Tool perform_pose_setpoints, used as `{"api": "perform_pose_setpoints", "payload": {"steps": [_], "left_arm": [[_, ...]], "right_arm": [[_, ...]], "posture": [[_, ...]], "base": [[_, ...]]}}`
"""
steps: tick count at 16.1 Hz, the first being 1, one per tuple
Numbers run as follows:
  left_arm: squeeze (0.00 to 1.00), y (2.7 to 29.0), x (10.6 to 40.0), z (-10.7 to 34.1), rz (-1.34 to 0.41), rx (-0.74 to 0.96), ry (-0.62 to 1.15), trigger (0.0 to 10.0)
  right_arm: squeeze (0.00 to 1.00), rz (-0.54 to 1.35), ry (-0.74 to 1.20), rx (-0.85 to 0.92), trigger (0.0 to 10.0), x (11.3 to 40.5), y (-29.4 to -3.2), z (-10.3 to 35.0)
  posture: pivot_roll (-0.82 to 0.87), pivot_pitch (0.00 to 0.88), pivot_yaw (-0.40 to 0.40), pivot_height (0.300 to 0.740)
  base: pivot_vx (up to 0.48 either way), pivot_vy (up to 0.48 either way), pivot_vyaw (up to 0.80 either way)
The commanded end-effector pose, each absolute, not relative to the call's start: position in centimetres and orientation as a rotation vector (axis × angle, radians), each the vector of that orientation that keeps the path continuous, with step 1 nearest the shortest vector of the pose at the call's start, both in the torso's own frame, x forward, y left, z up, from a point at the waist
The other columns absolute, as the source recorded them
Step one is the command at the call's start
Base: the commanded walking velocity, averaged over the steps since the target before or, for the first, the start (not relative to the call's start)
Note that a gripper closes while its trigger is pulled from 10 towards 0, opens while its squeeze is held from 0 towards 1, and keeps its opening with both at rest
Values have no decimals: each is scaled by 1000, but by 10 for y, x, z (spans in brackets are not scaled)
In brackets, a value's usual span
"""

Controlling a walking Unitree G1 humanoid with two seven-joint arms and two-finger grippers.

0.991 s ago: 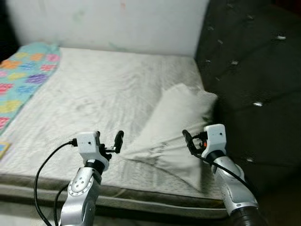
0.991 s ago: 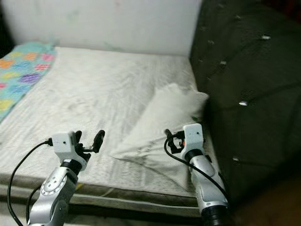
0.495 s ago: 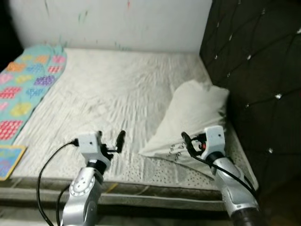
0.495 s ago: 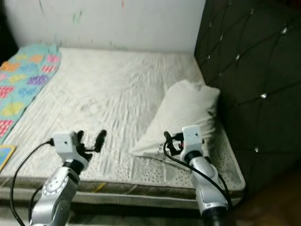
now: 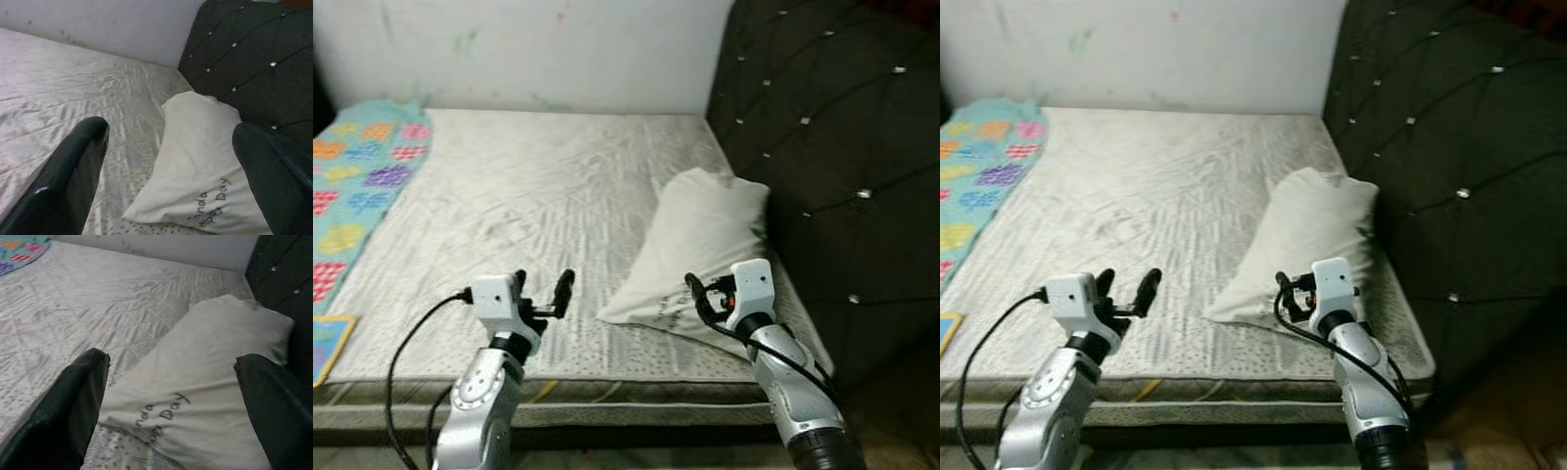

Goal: Clean up the room

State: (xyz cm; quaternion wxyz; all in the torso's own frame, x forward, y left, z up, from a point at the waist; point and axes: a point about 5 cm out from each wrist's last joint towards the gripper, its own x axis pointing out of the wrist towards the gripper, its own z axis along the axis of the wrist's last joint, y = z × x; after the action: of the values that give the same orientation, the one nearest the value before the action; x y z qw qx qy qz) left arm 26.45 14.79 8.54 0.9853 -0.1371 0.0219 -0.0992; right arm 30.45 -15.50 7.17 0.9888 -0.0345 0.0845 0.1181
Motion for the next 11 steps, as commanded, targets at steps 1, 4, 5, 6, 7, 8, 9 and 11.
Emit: {"api": "perform_pose_setpoints", "payload": {"steps": [1, 4, 5, 6, 7, 8, 9, 11], "left_arm": [[0, 146, 265, 91, -219, -276, 17, 10000], [0, 147, 265, 91, -214, -275, 18, 10000], [0, 147, 265, 91, -212, -275, 19, 10000], [0, 147, 265, 91, -211, -274, 19, 10000], [0, 148, 265, 91, -211, -273, 21, 10000], [0, 148, 265, 91, -213, -272, 21, 10000], [0, 148, 265, 90, -214, -269, 24, 10000], [0, 149, 266, 89, -205, -256, 35, 10000]], "right_arm": [[0, 238, 165, -51, 10000, 306, -155, 74], [0, 232, 167, -40, 10000, 306, -155, 74], [0, 228, 168, -39, 10000, 306, -156, 74], [0, 224, 168, -43, 10000, 306, -156, 74], [0, 222, 167, -47, 10000, 306, -157, 74], [0, 223, 164, -49, 10000, 306, -157, 75], [0, 221, 165, -47, 10000, 306, -158, 74], [0, 213, 165, -45, 10000, 305, -159, 74]], "posture": [[-52, 0, -8, 740], [-51, 0, -11, 740], [-51, 0, -11, 740], [-52, 0, -10, 740], [-53, 0, -9, 740], [-55, 0, -7, 740], [-55, 0, -6, 740], [-54, 0, -5, 740]], "base": [[307, 0, 0], [317, 0, 0], [319, 0, 0], [319, 0, 0], [319, 0, 0], [322, 0, 0], [315, 0, 0], [287, 0, 0]]}}
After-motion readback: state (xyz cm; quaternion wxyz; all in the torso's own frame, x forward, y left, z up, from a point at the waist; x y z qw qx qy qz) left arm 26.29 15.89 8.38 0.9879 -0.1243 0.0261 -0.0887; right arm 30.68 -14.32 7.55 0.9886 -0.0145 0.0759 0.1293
